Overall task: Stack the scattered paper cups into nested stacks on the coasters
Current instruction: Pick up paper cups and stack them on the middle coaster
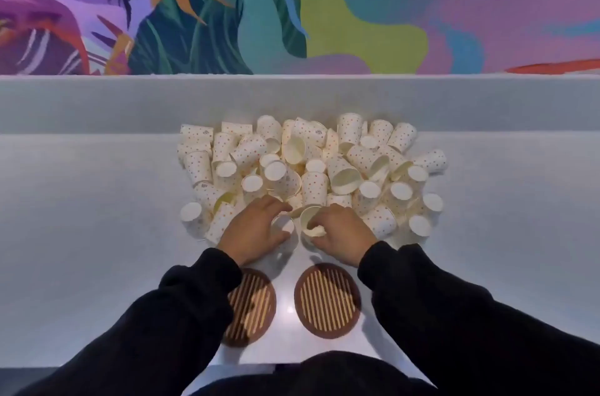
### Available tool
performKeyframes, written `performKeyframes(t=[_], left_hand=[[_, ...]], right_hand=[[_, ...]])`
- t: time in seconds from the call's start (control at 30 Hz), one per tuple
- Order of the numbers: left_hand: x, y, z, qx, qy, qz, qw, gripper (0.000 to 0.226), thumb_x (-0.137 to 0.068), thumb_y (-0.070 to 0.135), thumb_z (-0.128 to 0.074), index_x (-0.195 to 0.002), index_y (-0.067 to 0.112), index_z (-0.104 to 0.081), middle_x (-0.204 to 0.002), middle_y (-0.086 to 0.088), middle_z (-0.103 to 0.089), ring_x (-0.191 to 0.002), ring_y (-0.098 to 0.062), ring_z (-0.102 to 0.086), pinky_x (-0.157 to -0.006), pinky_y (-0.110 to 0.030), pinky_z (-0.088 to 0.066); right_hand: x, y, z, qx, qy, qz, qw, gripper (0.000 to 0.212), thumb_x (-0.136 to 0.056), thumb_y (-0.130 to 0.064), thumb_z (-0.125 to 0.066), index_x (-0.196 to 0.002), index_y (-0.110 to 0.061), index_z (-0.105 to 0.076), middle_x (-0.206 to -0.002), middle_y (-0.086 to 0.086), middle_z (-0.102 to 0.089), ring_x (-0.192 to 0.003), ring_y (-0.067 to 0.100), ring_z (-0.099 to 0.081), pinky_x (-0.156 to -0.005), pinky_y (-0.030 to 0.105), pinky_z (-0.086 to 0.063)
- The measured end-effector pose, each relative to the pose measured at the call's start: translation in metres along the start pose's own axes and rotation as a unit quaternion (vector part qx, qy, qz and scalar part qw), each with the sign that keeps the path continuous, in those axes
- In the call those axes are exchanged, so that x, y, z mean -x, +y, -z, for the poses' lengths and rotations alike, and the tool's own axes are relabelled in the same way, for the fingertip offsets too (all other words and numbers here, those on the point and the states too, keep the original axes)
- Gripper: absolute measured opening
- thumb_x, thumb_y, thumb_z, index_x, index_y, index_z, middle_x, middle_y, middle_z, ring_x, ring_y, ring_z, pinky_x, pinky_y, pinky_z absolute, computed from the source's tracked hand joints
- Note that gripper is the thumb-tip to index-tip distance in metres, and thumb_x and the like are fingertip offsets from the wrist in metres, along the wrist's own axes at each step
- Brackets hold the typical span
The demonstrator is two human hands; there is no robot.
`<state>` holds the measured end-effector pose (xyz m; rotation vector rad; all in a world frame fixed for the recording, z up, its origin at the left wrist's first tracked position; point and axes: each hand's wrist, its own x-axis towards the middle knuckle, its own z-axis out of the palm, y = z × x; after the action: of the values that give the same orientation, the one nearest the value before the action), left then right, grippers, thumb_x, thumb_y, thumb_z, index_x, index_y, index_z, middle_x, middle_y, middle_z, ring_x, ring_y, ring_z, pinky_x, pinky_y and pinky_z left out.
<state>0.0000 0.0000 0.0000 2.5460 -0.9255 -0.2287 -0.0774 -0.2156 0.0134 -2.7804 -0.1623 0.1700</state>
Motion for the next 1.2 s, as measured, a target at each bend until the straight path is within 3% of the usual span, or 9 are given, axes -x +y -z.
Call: performKeyframes(t=[0.1,0.2,0.47,0.57,0.7,0.77,0.9,1.03,1.2], left_hand=[[0.003,-0.003,-0.008,-0.047,0.002,0.001,0.999,0.056,-0.089,0.051,-0.068,-0.14,0.032,-0.055,-0.136,0.006,-0.057,-0.12,-0.016,-0.052,-0.098,-0.034,-0.045],[0.008,-0.005,-0.018,-0.061,0.005,0.006,0.998,0.058,-0.091,0.058,-0.062,-0.142,0.033,-0.052,-0.134,0.006,-0.058,-0.117,-0.017,-0.053,-0.094,-0.035,-0.047],[0.014,0.0,-0.016,0.001,0.027,0.028,0.999,0.053,-0.087,0.05,-0.07,-0.134,0.029,-0.058,-0.133,0.006,-0.06,-0.118,-0.016,-0.057,-0.097,-0.036,-0.047],[0.014,0.007,0.0,0.106,0.069,0.085,0.988,0.051,-0.081,0.037,-0.081,-0.126,0.028,-0.061,-0.122,0.009,-0.065,-0.108,-0.013,-0.061,-0.09,-0.03,-0.047],[0.017,0.012,0.025,0.25,0.135,0.154,0.946,0.047,-0.078,0.034,-0.084,-0.119,0.034,-0.063,-0.111,0.015,-0.071,-0.104,-0.004,-0.065,-0.088,-0.026,-0.052],[0.02,0.015,0.033,0.312,0.177,0.181,0.916,0.043,-0.08,0.03,-0.085,-0.117,0.034,-0.064,-0.109,0.016,-0.071,-0.102,-0.001,-0.066,-0.085,-0.022,-0.054],[0.025,0.015,0.035,0.465,0.233,0.241,0.819,0.039,-0.087,0.024,-0.08,-0.123,0.025,-0.065,-0.117,0.007,-0.07,-0.107,-0.005,-0.067,-0.088,-0.027,-0.058],[0.03,0.018,0.02,0.586,0.203,0.31,0.721,0.037,-0.094,0.021,-0.072,-0.129,0.019,-0.063,-0.121,-0.004,-0.07,-0.111,-0.019,-0.068,-0.086,-0.036,-0.061],[0.035,0.03,-0.005,0.591,0.175,0.341,0.709,0.04,-0.093,0.017,-0.073,-0.131,0.015,-0.059,-0.121,-0.009,-0.068,-0.107,-0.023,-0.069,-0.091,-0.041,-0.061]], right_hand=[[0.0,-0.002,-0.004,0.084,0.006,0.044,0.995,0.032,-0.097,-0.042,-0.055,-0.115,-0.023,-0.074,-0.112,-0.002,-0.071,-0.102,0.021,-0.059,-0.089,0.042,-0.045],[0.003,0.001,-0.009,0.089,0.006,0.051,0.995,0.032,-0.099,-0.04,-0.051,-0.109,-0.021,-0.076,-0.104,0.0,-0.072,-0.098,0.022,-0.059,-0.086,0.042,-0.045],[0.009,0.013,-0.019,-0.003,0.061,0.029,0.998,0.02,-0.098,-0.035,-0.058,-0.098,-0.025,-0.074,-0.095,-0.004,-0.072,-0.089,0.019,-0.058,-0.081,0.038,-0.044],[0.014,0.013,-0.015,-0.108,0.082,-0.027,0.99,0.018,-0.098,-0.033,-0.063,-0.105,-0.023,-0.077,-0.1,-0.007,-0.073,-0.089,0.012,-0.06,-0.083,0.033,-0.049],[0.022,0.018,-0.007,-0.326,0.11,-0.132,0.929,0.01,-0.094,-0.023,-0.072,-0.097,-0.031,-0.077,-0.091,-0.018,-0.073,-0.085,-0.001,-0.064,-0.082,0.018,-0.049],[0.025,0.024,-0.007,-0.395,0.12,-0.164,0.896,0.013,-0.093,-0.02,-0.073,-0.092,-0.032,-0.077,-0.088,-0.015,-0.075,-0.086,0.002,-0.067,-0.084,0.021,-0.052],[0.029,0.031,-0.01,-0.486,0.136,-0.211,0.837,0.005,-0.09,-0.014,-0.076,-0.092,-0.018,-0.08,-0.089,-0.001,-0.077,-0.09,0.023,-0.071,-0.084,0.036,-0.06],[0.031,0.018,-0.014,-0.601,0.13,-0.269,0.741,0.009,-0.091,-0.006,-0.073,-0.099,-0.003,-0.076,-0.095,0.015,-0.073,-0.087,0.027,-0.07,-0.073,0.029,-0.062],[0.033,0.006,-0.026,-0.657,0.097,-0.295,0.687,0.008,-0.093,-0.008,-0.071,-0.098,-0.007,-0.077,-0.095,0.011,-0.076,-0.089,0.028,-0.073,-0.073,0.031,-0.063]])
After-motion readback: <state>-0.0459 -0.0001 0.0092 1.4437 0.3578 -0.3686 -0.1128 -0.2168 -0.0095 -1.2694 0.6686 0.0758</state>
